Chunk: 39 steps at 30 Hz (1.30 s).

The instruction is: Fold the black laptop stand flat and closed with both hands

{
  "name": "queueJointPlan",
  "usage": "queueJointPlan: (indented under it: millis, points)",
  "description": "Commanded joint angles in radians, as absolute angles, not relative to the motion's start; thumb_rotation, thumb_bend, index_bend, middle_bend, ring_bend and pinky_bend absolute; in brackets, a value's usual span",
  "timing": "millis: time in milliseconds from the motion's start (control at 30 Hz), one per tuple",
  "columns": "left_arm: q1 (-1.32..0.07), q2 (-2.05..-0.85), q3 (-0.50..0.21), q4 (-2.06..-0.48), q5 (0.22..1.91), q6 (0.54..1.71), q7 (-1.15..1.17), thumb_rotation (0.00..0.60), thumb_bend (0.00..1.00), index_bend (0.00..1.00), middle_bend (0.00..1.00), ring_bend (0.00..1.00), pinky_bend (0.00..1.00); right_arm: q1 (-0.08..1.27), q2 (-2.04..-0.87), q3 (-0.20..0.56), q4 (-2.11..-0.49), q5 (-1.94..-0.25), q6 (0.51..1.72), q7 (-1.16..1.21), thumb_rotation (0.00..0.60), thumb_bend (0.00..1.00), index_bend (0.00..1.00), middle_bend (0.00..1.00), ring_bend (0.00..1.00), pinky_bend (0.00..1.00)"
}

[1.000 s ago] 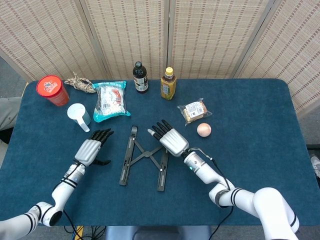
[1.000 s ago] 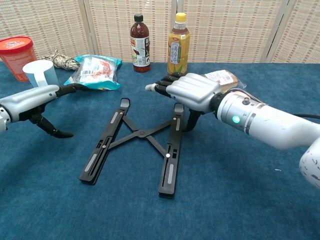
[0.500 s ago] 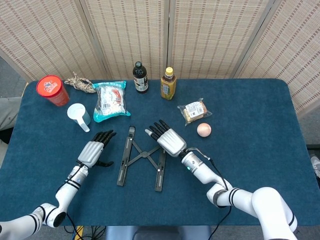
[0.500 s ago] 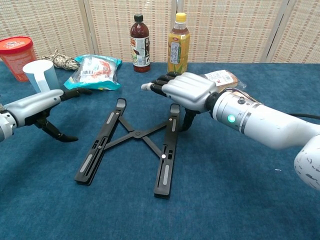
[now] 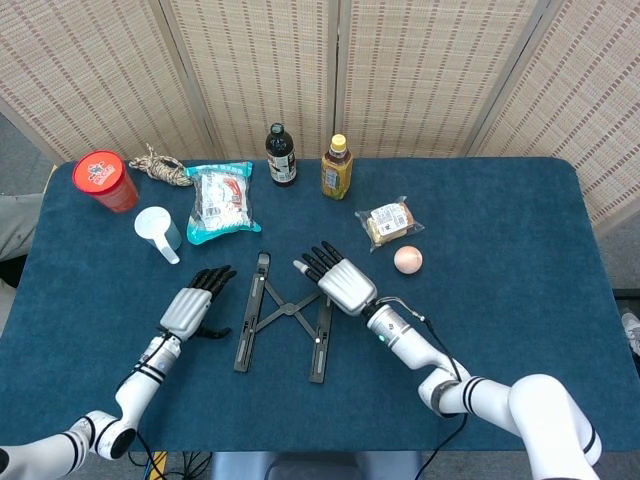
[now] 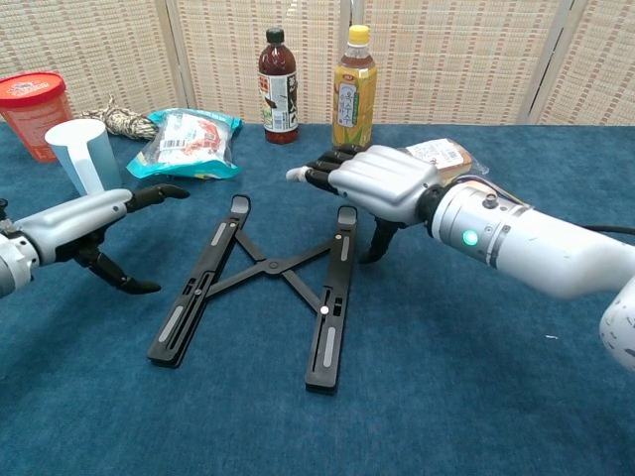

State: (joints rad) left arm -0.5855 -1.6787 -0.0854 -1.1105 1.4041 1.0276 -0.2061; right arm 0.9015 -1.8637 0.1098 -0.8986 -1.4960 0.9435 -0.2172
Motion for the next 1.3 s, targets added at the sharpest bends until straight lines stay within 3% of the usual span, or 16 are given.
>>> queueJointPlan:
  millis: [33,667,1300]
  points:
    - [-0.583,-1.686,-0.083,-1.104,1.402,1.026,-0.205,0.6,0.13,0.02,0.0,0.0,0.0,0.899,-1.861,0.109,-0.9,-1.496,0.945,-0.214,0.6,0.0,0.0,0.1,0.0,0.0]
    - [-0.576,-1.72,-0.08,-1.095,1.403,1.02,-0.23,0.6,0.13,0.02,0.0,0.0,0.0,0.892,-1.863,0.095,-0.901,-1.505,0.943,-0.211,0.6,0.0,0.0,0.08,0.0,0.0]
    - [-0.583,-1.742,-0.086,-1.083,1.403,1.007,-0.247,0.6,0.13,0.02,0.0,0.0,0.0,0.889,-1.936,0.094,-0.819,-1.53,0.992,-0.162,0.6,0.0,0.0,0.0,0.0,0.0]
